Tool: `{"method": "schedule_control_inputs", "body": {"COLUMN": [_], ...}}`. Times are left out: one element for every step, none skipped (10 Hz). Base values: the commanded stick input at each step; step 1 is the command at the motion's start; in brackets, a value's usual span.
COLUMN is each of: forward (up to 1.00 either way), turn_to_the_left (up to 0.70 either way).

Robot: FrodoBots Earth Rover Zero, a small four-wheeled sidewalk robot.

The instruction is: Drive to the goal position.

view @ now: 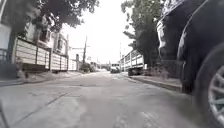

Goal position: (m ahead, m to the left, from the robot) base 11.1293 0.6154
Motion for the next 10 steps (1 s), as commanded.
{"method": "schedule_control_inputs", "body": {"forward": [0.97,0.97,0.98,0.97,0.97,0.98,0.98,0.97,0.97,0.97], "turn_to_the_left": [0.00,0.00,0.00,0.00,0.00,0.00,0.00,0.00,-0.19,-0.35]}}
